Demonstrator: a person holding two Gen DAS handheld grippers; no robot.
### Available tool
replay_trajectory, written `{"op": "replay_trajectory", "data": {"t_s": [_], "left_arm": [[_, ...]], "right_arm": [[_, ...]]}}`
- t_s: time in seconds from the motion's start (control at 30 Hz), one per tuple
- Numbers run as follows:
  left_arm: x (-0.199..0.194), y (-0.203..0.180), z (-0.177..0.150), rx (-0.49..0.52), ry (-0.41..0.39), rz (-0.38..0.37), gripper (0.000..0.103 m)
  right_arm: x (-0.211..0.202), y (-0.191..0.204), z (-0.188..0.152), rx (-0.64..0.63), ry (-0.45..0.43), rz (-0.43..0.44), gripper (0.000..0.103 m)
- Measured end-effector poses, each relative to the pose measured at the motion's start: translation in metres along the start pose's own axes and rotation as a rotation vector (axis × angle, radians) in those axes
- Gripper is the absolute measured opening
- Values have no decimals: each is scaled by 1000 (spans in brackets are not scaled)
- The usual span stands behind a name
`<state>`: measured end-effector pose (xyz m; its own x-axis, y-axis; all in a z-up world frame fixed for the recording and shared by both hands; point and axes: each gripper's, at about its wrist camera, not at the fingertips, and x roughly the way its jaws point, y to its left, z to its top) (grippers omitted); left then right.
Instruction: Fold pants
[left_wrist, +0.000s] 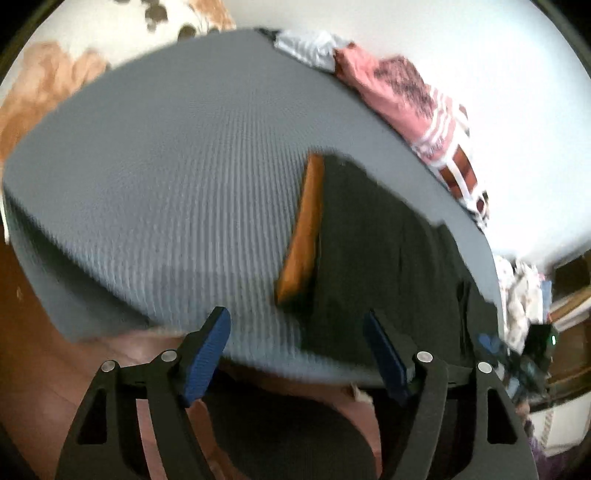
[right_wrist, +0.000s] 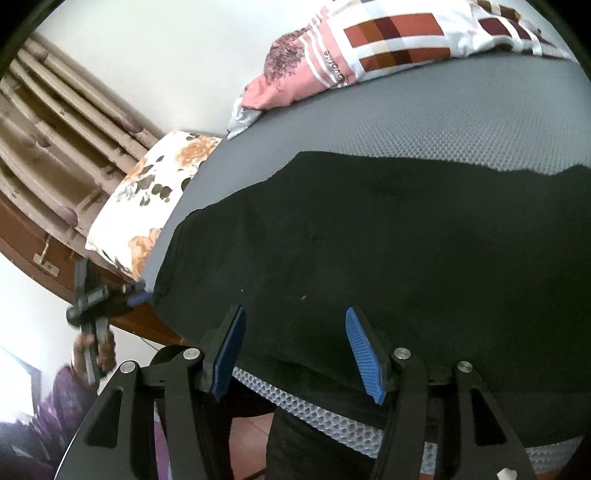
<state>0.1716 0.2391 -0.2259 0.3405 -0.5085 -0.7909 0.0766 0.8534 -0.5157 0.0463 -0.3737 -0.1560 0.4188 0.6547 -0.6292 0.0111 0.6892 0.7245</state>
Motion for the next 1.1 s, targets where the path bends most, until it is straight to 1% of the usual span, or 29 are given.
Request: {"op": "replay_trajectory", "data": {"t_s": [0.1, 0.13, 0.17, 0.23, 0.27, 0.33, 0.37, 0.43, 0.5, 0.6, 0.67, 0.73, 0.77, 0.8, 0.83, 1.0, 1.03, 1.1], "left_arm": [[7, -8, -17, 24, 27, -9, 73], [13, -11, -21, 24, 31, -12, 66], [16, -13, -22, 25, 25, -6, 57], [20, -18, -24, 27, 4, 35, 52], [19, -19, -27, 30, -3, 47, 47], [18, -21, -31, 31, -15, 60, 39], [16, -24, -32, 35, -25, 79, 28], [10, -29, -29, 56, -56, 124, 9], [6, -36, -23, 67, -83, 149, 8], [5, -44, -5, 88, -108, 166, 7], [1, -49, 7, 103, -132, 163, 6], [-7, -64, 23, 129, -181, 147, 3], [-10, -70, 28, 150, -202, 152, 0], [-11, -71, 31, 162, -214, 164, 0], [-8, -69, 34, 165, -213, 180, 0], [17, -42, 37, 103, -146, 186, 0], [18, -39, 36, 96, -143, 191, 0], [11, -37, 34, 77, -168, 170, 0]], "right_arm": [[5, 3, -2, -5, 11, -1, 55], [6, 5, -3, -7, 14, 1, 55], [7, 6, -3, -9, 16, 2, 55], [6, 9, -5, -18, 17, 0, 55], [5, 11, -5, -25, 15, 0, 55], [3, 12, -5, -31, 10, 3, 55], [3, 12, -5, -31, 9, 3, 55], [4, 10, -5, -27, 9, 1, 55], [4, 7, -6, -19, 8, 0, 55], [7, 0, -10, 3, 9, 0, 55], [8, -6, -11, 31, 3, 13, 53], [7, -8, -11, 38, -6, 12, 53], [7, -8, -11, 38, -7, 12, 53], [7, -8, -12, 37, -8, 12, 53], [8, -9, -12, 36, -11, 12, 53], [8, -9, -15, 31, -20, 25, 56], [8, -10, -16, 30, -20, 25, 56], [8, -10, -16, 29, -18, 30, 57]]}}
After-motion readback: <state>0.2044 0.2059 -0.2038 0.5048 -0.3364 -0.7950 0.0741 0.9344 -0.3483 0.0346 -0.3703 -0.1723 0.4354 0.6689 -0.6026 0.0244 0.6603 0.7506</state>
